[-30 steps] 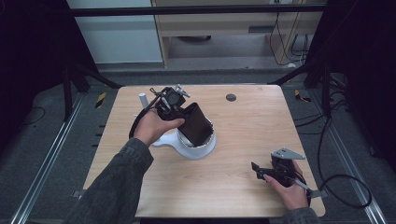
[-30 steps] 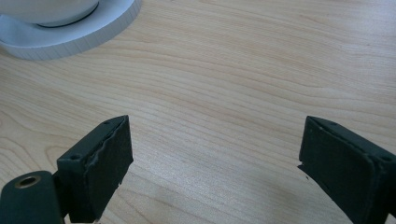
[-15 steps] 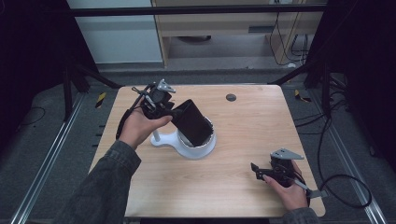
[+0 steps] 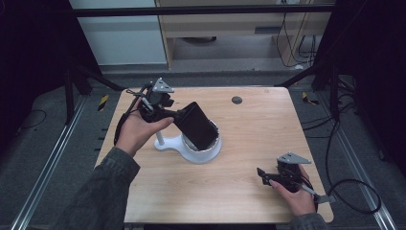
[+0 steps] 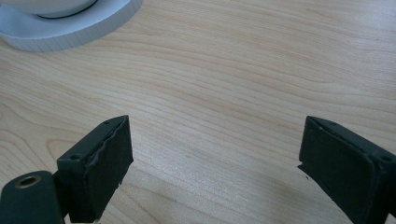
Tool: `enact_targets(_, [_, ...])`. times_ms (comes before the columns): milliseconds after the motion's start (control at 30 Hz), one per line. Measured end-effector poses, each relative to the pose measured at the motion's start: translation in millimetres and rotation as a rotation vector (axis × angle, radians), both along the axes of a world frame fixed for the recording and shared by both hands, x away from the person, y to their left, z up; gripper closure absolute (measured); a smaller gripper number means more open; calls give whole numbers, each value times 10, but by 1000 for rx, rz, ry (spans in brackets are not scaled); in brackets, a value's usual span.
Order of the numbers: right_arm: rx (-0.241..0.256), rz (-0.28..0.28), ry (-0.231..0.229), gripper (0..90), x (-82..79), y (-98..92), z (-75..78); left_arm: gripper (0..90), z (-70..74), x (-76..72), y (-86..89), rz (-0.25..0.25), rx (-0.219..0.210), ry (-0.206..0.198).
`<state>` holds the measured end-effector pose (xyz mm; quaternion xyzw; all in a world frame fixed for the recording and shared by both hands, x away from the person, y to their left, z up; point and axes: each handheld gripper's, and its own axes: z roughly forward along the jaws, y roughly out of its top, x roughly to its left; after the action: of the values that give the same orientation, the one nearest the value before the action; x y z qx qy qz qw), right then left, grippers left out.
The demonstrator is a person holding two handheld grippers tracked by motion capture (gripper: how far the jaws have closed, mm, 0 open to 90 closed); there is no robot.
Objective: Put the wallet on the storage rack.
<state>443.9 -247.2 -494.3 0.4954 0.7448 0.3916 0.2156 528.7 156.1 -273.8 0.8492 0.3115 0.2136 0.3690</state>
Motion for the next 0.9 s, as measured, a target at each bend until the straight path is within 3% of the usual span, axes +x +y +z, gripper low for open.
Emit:
enact_targets(300, [-4, 1, 4, 97, 2, 8, -7, 253, -72, -398, 83, -80, -52, -53])
enact_targets(467, [-1, 0, 8, 95, 4, 6, -10, 184, -224, -581, 162, -89, -63, -63])
enact_targets(567, [-5, -1, 10, 90, 7, 9, -15, 155, -381, -675, 218, -87, -77, -47])
enact_targets(633, [-5, 1, 14, 87, 8, 15, -19, 140, -506, -727, 262, -84, -59, -41])
enact_targets(900, [-12, 6, 24, 72, 18, 19, -38, 108, -1140, -796, 488, -17, -59, 34])
